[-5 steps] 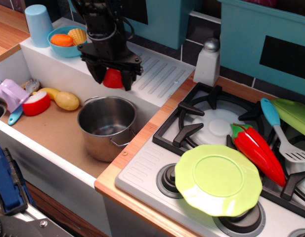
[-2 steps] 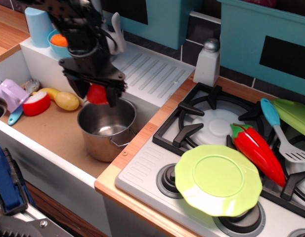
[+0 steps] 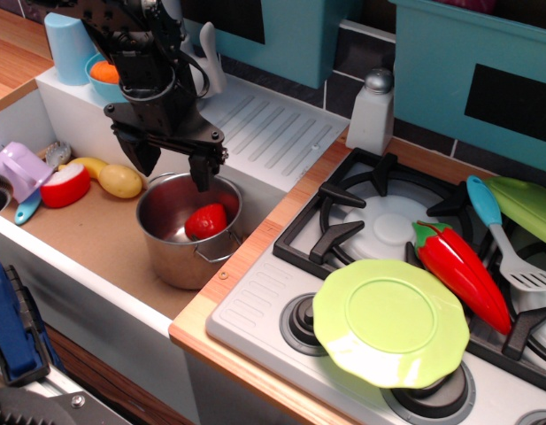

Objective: Put strawberry in pot

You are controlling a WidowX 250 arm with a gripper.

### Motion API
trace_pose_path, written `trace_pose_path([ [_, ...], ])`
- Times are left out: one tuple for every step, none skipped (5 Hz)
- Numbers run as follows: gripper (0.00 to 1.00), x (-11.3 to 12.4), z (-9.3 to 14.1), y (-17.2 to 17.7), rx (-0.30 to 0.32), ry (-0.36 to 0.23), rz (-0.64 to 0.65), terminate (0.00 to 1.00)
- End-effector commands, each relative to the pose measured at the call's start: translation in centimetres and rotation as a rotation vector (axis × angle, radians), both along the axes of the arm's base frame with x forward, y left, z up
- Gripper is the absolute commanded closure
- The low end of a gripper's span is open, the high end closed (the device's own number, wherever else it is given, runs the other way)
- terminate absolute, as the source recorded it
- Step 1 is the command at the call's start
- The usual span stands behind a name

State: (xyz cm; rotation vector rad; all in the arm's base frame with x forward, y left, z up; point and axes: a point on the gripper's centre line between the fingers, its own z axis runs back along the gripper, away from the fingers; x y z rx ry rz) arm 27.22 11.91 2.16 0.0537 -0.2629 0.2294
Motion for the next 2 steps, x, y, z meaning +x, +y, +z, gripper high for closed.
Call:
trace_pose_path([
  [0.00,0.64,1.50,0.29,0.023,-0.050,-0.001,0.00],
  [0.00,0.64,1.50,0.29,0.023,-0.050,-0.001,1.00],
])
